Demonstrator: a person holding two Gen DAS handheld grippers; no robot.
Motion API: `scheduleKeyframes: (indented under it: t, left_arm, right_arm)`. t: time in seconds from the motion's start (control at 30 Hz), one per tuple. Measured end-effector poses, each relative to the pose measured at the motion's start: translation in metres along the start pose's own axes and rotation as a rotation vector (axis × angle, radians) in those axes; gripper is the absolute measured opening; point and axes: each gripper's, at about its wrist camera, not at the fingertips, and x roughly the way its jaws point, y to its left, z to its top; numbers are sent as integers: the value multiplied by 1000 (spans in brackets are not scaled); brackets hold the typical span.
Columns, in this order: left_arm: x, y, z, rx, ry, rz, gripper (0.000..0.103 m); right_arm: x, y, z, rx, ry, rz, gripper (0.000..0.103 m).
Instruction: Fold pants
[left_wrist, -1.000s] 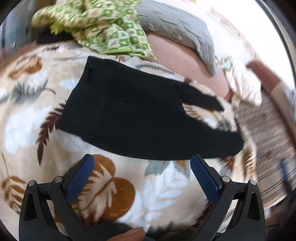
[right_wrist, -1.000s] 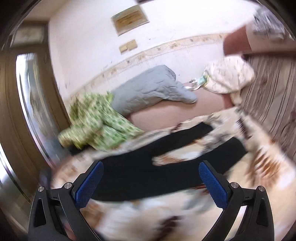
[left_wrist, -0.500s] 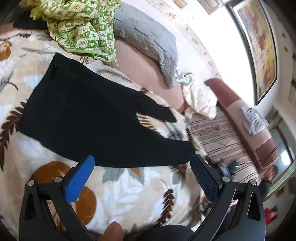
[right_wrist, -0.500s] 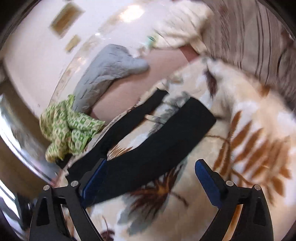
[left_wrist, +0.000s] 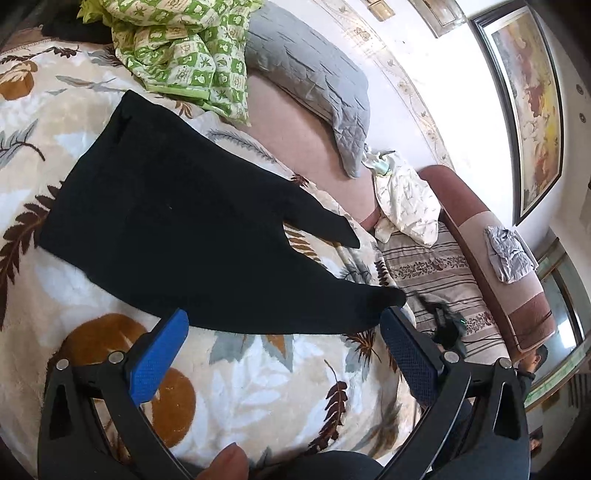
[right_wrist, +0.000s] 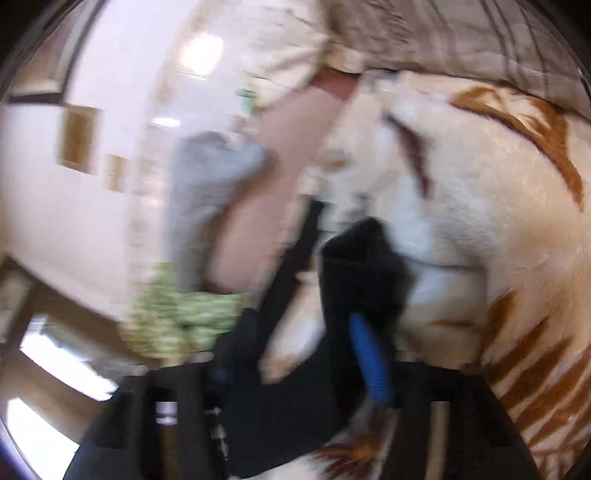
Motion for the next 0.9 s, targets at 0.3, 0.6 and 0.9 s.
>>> scheduleKeyframes:
  t: [0.3, 0.6, 0.9]
  left_arm:
    - [1, 2, 0, -13, 3, -6, 103]
    - [2, 3, 0, -17, 8, 0, 103]
    - [-12, 9, 2, -51, -50, -14, 103]
  right_arm:
    - [-21, 15, -4, -123, 14, -220, 69]
    - [15, -29, -8, 91, 35, -437, 73]
    - [-1, -45, -1, 139, -84, -276, 43]
